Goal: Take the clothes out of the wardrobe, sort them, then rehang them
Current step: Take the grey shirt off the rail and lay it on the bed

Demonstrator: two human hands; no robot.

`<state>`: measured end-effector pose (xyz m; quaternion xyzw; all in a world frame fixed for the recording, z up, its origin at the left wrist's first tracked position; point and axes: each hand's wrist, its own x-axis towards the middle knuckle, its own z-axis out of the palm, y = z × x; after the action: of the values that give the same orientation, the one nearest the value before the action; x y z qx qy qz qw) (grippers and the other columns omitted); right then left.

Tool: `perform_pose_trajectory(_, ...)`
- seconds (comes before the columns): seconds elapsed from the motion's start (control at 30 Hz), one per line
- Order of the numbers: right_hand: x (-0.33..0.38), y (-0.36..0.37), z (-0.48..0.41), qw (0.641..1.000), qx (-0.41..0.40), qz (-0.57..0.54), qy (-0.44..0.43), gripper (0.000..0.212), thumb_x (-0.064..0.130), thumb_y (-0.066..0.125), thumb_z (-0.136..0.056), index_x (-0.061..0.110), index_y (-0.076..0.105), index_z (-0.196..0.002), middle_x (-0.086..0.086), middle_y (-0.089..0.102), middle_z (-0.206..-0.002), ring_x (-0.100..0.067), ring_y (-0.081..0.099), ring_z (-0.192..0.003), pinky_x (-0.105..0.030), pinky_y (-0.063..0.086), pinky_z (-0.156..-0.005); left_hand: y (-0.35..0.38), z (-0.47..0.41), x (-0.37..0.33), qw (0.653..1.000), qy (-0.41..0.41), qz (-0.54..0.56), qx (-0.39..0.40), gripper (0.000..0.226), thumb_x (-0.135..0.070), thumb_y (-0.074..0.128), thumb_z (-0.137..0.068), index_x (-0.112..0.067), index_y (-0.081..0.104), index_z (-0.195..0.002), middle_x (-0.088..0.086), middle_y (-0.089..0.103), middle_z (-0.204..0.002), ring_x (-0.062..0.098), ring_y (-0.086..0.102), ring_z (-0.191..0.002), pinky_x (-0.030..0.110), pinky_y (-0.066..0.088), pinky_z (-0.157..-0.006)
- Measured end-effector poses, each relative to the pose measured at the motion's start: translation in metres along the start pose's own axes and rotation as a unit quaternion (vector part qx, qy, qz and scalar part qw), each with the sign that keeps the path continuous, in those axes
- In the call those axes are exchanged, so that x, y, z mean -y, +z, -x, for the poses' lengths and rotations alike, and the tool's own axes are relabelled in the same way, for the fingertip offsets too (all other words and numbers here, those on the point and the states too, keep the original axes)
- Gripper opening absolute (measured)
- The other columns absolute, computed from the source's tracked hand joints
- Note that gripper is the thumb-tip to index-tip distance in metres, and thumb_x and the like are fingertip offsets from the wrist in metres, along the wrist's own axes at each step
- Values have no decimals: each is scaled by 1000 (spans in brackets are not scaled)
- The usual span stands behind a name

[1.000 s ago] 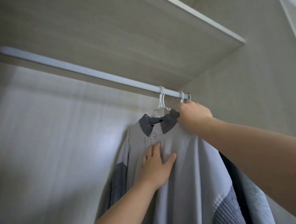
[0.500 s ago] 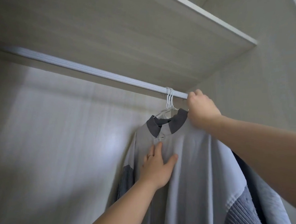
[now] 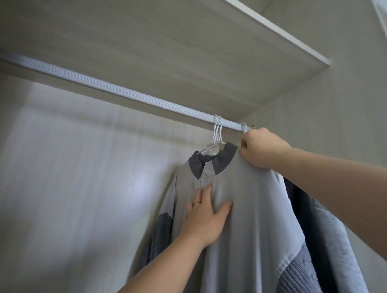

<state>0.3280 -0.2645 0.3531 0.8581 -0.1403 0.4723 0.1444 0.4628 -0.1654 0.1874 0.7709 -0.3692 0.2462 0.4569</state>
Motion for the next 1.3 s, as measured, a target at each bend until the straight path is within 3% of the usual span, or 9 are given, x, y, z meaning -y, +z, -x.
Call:
perform_pose_trajectory(0.17, 18, 6, 3, 1000, 4, 21, 12, 19, 17, 47, -93, 12, 40, -77, -1, 37, -70, -27, 46, -66, -33, 40, -64, 2, 4, -6, 1000, 0, 17, 2, 82, -72, 41, -90, -39, 6, -157, -8, 5, -167, 22, 11, -152, 45, 17, -122)
perform_pose_trajectory(0.3, 35, 10, 3, 999, -8, 47, 12, 13, 20, 52, -94, 16, 41, -88, -3, 40, -76, -29, 46, -78, -35, 39, -65, 2, 7, -3, 999, -3, 36, 3, 83, -72, 39, -91, -39, 3, -158, -7, 4, -167, 22, 8, -153, 46, 14, -122)
perform_pose_trajectory(0.4, 40, 9, 2, 998, -18, 55, 16, 20, 17, 52, -93, 16, 40, -78, -1, 36, -68, -30, 46, -75, -34, 38, -65, 2, 9, 2, 1000, -7, 15, 1, 83, -75, 37, -90, -40, 3, -158, -6, 4, -168, 22, 9, -153, 46, 14, -121)
perform_pose_trajectory(0.67, 25, -11, 0, 996, -83, -21, 26, 11, 20, 48, -96, 14, 45, -87, -6, 40, -78, -32, 43, -77, -35, 35, -67, -10, 5, 5, 999, 7, -19, -38, 85, -79, 34, -86, -44, 0, -155, -10, 4, -167, 22, 10, -152, 48, 15, -117)
perform_pose_trajectory(0.9, -28, -33, 48, 992, -112, -51, -9, 25, 35, 43, -99, 12, 54, -100, -17, 60, -101, -39, 57, -89, -39, 43, -70, -21, 22, -28, 981, 75, -33, -178, 75, -67, 37, -93, -41, 4, -155, 0, 8, -167, 24, 10, -152, 50, 19, -117)
perform_pose_trajectory(1.1, -103, -79, 126, 990, -134, -11, -45, 24, 44, 40, -98, 23, 52, -98, -15, 66, -94, -40, 60, -88, -42, 48, -69, -16, 42, -92, 971, 81, -21, -224, 73, -59, 38, -97, -35, 7, -158, -1, 6, -168, 21, 3, -153, 47, 9, -121)
perform_pose_trajectory(1.3, -192, -152, 213, 991, -119, 45, -46, 28, 45, 37, -97, 21, 49, -101, -14, 67, -89, -38, 62, -84, -44, 50, -68, 23, 76, -182, 961, 126, -26, -245, 62, -50, 40, -100, -25, 26, -154, 2, 27, -163, 26, 11, -152, 48, 11, -119)
